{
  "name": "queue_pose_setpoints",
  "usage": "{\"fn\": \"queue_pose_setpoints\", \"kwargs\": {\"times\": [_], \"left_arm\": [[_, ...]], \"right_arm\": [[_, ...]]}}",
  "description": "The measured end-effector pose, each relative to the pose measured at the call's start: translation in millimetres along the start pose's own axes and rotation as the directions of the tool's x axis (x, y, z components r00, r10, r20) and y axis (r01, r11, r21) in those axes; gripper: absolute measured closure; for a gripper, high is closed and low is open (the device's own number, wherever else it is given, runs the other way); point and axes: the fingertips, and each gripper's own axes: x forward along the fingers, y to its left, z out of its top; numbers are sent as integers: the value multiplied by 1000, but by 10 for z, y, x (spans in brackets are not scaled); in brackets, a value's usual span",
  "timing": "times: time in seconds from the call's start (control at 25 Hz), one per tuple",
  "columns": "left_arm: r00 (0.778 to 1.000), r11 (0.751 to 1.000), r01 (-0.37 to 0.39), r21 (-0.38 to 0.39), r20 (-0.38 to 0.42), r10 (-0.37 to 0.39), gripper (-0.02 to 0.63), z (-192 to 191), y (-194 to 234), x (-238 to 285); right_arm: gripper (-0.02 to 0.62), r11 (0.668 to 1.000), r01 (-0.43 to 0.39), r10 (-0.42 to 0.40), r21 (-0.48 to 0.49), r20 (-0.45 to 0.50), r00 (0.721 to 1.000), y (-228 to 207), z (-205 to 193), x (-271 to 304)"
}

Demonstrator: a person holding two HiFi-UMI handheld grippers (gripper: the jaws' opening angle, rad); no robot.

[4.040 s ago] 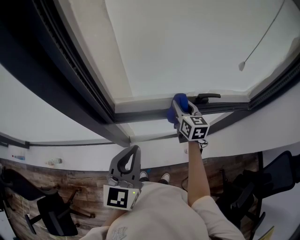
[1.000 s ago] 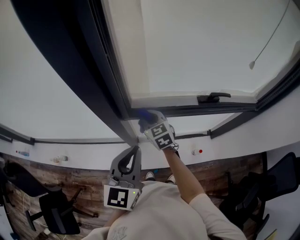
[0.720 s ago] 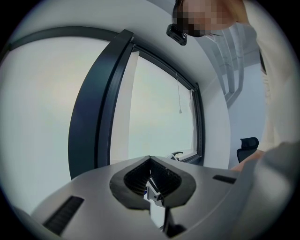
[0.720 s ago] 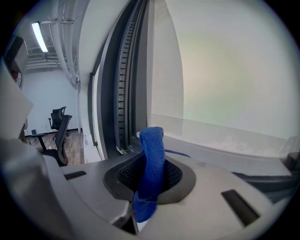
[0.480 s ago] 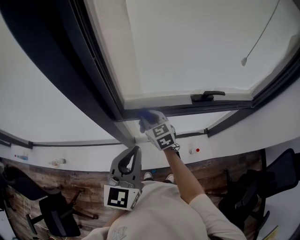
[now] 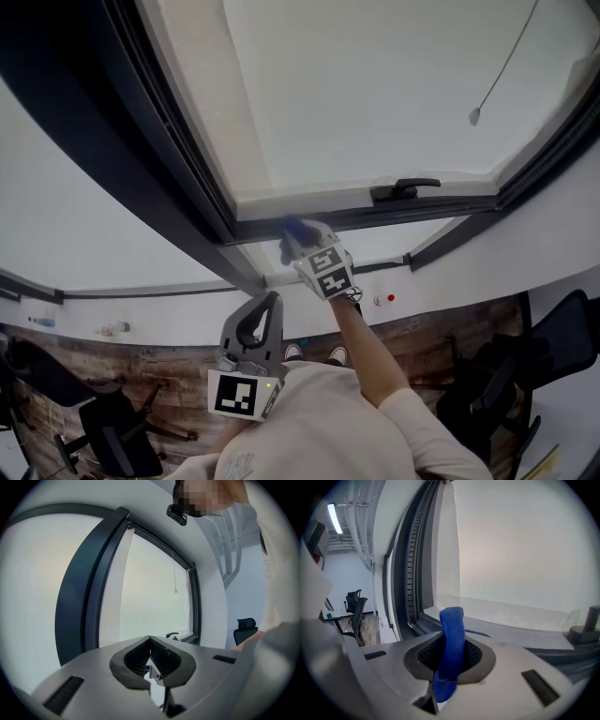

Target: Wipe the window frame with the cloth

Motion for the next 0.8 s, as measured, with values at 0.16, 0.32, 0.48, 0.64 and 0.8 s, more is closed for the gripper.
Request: {"fn": "queue_pose_setpoints", "kwargs": {"times": [0.16, 0.32, 0.48, 0.64, 0.8], "left_arm": [[1000, 1000, -1, 0, -2, 1, 597, 4, -36, 23], [1000, 1000, 0, 4, -1, 0, 597, 9, -71, 58], [1000, 1000, 7, 13, 3, -7, 597, 29, -118, 88], [1000, 1000, 18, 16, 5, -18, 597, 38, -188, 138], [999, 999, 33, 22, 2, -33, 597, 30, -263, 170]], "right_arm": [[535, 1000, 7, -7, 12, 4, 1000, -67, -21, -53], [535, 999, 17, -17, 28, 8, 1000, -157, -42, -106], [535, 998, 32, -33, 48, 12, 999, -278, -72, -187], [535, 997, 51, -52, 57, 13, 999, -407, -109, -268], [535, 996, 64, -65, 62, 12, 998, -500, -142, -332]]}}
